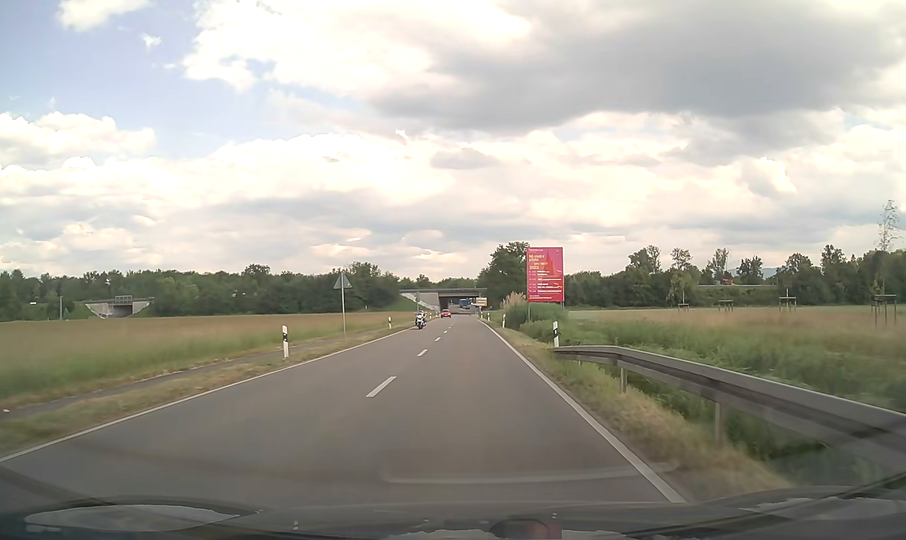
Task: Follow the waypoints while adhering to traffic rules and regulations
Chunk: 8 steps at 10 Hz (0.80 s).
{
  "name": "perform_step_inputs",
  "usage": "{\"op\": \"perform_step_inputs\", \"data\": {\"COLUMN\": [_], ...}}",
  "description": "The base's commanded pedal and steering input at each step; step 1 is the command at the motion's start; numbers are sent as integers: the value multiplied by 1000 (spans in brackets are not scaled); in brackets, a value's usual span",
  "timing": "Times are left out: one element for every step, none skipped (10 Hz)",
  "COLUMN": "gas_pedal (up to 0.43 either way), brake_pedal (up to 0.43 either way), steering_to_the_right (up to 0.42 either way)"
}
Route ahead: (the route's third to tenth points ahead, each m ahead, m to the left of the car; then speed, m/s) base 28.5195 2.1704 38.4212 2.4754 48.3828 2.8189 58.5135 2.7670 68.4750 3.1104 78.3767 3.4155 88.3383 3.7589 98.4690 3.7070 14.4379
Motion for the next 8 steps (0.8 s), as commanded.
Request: {"op": "perform_step_inputs", "data": {"gas_pedal": [118, 118, 118, 118, 118, 118, 118, 118], "brake_pedal": [0, 0, 0, 0, 0, 0, 0, 0], "steering_to_the_right": [-4, -4, -3, -3, -2, -2, -2, -2]}}
